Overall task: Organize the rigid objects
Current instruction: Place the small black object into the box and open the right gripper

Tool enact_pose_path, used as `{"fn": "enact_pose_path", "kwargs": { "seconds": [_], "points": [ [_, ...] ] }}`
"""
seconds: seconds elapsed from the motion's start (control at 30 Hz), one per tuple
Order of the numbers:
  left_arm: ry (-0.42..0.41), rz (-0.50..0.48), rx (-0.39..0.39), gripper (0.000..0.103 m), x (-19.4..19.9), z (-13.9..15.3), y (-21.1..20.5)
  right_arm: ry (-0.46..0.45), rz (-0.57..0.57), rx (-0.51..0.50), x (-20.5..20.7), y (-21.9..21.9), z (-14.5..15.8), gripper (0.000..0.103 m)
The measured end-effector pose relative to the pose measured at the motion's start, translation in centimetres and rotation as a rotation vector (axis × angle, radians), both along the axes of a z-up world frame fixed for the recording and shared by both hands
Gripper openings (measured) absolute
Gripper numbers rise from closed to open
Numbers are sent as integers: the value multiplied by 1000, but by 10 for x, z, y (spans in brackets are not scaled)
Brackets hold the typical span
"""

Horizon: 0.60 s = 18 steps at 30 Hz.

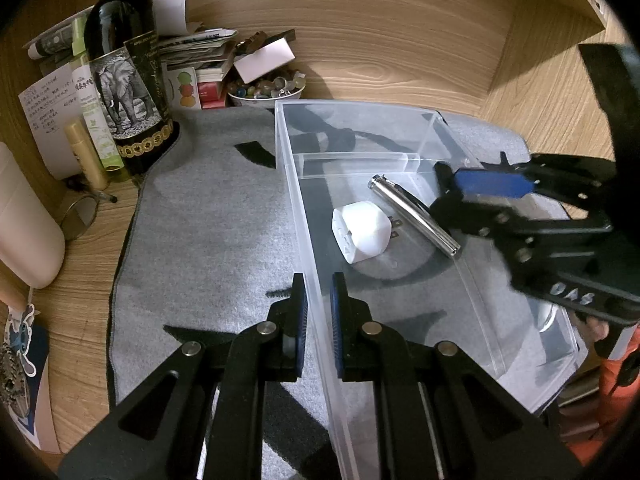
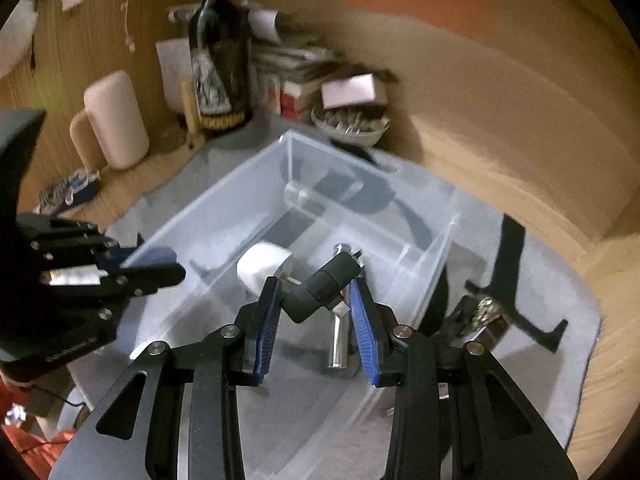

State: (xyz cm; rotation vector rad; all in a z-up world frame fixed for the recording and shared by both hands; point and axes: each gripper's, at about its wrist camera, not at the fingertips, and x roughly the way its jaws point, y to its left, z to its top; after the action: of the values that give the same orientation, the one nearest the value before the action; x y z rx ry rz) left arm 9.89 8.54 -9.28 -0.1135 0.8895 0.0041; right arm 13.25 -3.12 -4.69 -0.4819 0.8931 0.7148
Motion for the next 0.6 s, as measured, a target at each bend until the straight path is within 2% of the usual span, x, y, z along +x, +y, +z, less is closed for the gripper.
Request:
{"fn": "enact_pose_path", "kwargs": {
  "seconds": [0.2,0.4,0.6],
  "points": [
    [0,1,0,10,0,0,-1,35,31,-49,-1,6,-14,32],
    [0,2,0,10,0,0,0,37,45,-52,-4,7,-15,33],
    [1,1,1,10,0,0,0,12,35,-24,-3,3,-6,43]
  ]
}}
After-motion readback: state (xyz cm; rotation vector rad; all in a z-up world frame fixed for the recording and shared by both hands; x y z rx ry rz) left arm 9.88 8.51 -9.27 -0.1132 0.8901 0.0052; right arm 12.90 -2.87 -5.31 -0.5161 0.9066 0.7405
